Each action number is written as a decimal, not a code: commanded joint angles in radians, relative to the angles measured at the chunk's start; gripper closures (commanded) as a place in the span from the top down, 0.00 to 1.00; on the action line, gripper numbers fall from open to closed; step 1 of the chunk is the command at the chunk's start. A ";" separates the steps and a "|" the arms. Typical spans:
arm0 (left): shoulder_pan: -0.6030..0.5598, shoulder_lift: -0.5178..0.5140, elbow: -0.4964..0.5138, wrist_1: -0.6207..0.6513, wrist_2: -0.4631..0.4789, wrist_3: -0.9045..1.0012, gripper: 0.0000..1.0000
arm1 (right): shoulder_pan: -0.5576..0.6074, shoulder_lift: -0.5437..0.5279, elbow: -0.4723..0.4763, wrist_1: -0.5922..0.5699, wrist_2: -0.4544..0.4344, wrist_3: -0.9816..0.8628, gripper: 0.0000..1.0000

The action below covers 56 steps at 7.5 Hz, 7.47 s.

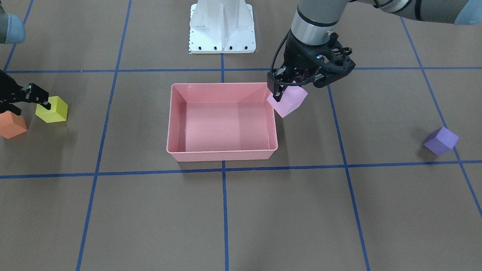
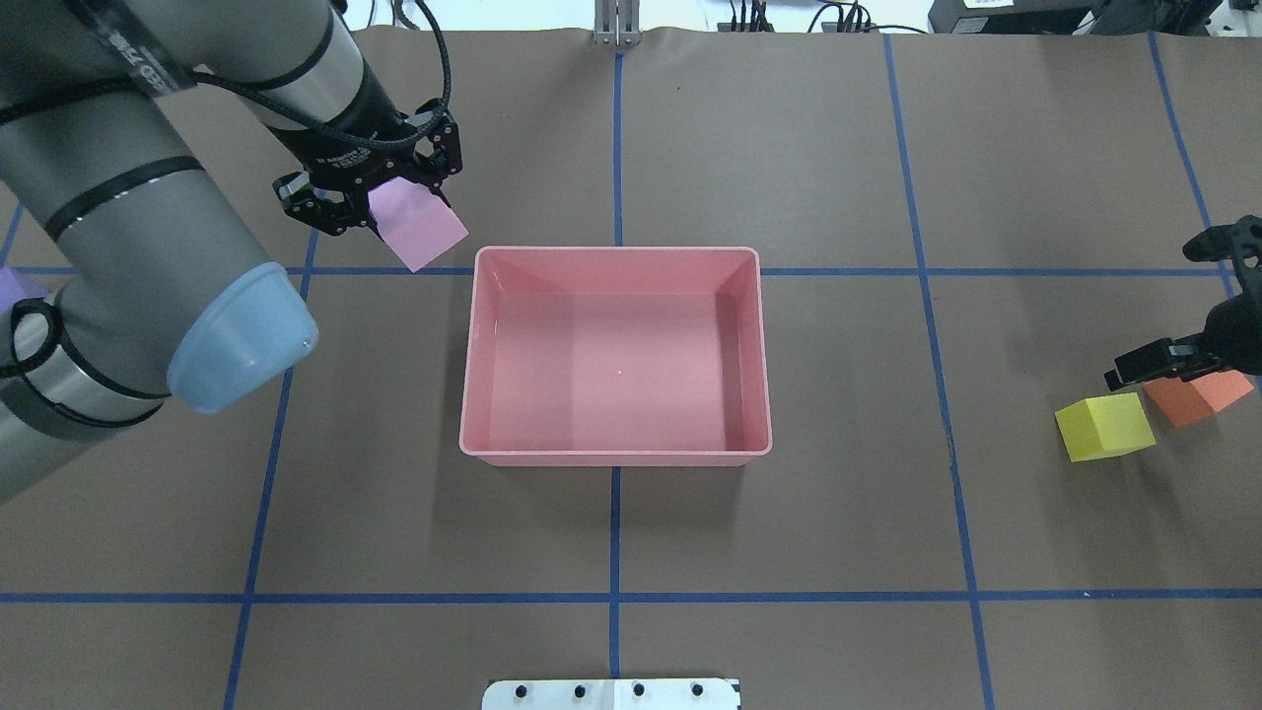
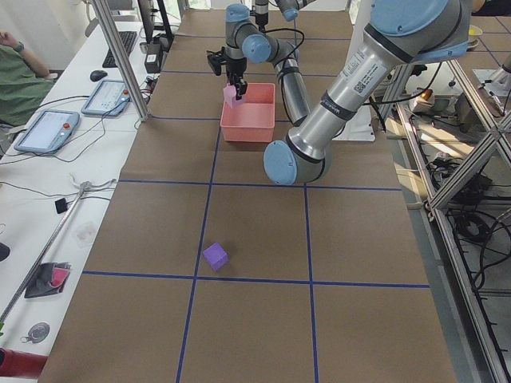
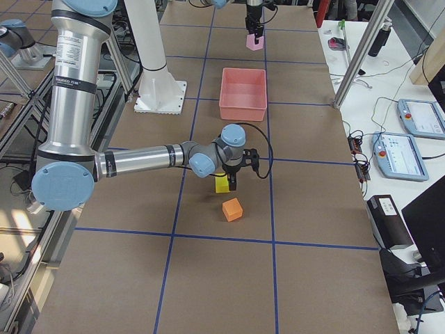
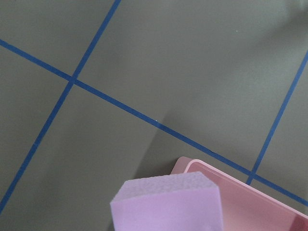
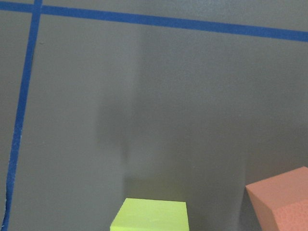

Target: Place blocks into pink bin with both arms

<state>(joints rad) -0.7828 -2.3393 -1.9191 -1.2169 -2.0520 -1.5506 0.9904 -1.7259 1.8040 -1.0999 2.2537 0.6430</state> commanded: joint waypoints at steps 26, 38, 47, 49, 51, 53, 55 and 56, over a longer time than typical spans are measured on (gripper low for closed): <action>-0.104 0.082 0.093 -0.033 -0.008 0.613 1.00 | 0.031 0.554 0.271 -0.850 0.112 0.001 0.00; -0.535 0.554 0.492 -0.484 -0.252 1.900 1.00 | -0.352 0.905 -0.030 -0.741 -0.196 0.348 0.00; -0.529 0.623 0.578 -0.691 -0.252 1.790 1.00 | -0.411 0.945 -0.149 -0.638 -0.223 0.385 0.00; -0.527 0.621 0.597 -0.745 -0.252 1.729 1.00 | -0.430 0.962 -0.160 -0.637 -0.224 0.411 0.00; -0.526 0.621 0.631 -0.828 -0.252 1.655 1.00 | -0.450 1.037 -0.230 -0.637 -0.226 0.434 0.00; -0.521 0.621 0.629 -0.829 -0.252 1.643 1.00 | -0.450 1.049 -0.258 -0.586 -0.227 0.455 0.50; -0.518 0.630 0.628 -0.836 -0.257 1.629 1.00 | -0.450 1.049 -0.276 -0.500 -0.227 0.544 0.99; -0.509 0.652 0.626 -0.869 -0.258 1.617 1.00 | -0.450 1.049 -0.276 -0.500 -0.227 0.547 0.99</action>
<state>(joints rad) -1.2996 -1.7070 -1.2918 -2.0583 -2.3075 0.0780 0.5401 -0.6771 1.5314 -1.6167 2.0265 1.1715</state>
